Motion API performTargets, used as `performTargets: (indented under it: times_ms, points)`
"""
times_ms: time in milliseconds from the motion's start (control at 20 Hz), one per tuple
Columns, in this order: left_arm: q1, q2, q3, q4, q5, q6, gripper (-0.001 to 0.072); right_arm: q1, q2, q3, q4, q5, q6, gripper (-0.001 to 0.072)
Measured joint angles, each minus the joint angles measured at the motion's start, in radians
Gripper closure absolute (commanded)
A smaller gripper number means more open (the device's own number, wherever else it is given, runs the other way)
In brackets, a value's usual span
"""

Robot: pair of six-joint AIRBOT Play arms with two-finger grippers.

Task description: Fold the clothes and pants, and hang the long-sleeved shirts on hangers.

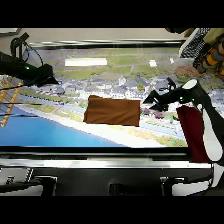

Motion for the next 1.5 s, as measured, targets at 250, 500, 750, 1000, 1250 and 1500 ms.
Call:
performTargets:
  times_ms: [250,500,750,1000,1250,1500]
  points:
    - [0.000,-0.006,0.000,0.003,0.009,0.000,0.0692,0.007,-0.068,-0.074,0.124,-0.050,-0.106,0.0244]
    - [0.000,-0.008,0.000,0.005,0.036,0.000,0.0691,0.054,-0.113,-0.088,0.157,-0.085,-0.134,0.0414]
    - [0.000,-0.009,0.000,0.005,0.046,0.000,0.0691,0.082,-0.124,-0.087,0.196,-0.096,-0.148,0.0676]
    - [0.000,-0.009,0.000,0.005,0.048,-0.001,0.0691,0.087,-0.116,0.037,0.241,-0.055,-0.089,0.0677]
    - [0.000,-0.009,0.000,0.004,0.049,-0.001,0.0691,0.087,-0.113,0.248,0.158,-0.048,0.102,0.0677]
    - [0.000,-0.009,0.000,0.004,0.049,-0.001,0.0691,0.071,-0.113,0.418,-0.008,-0.096,0.314,0.0677]
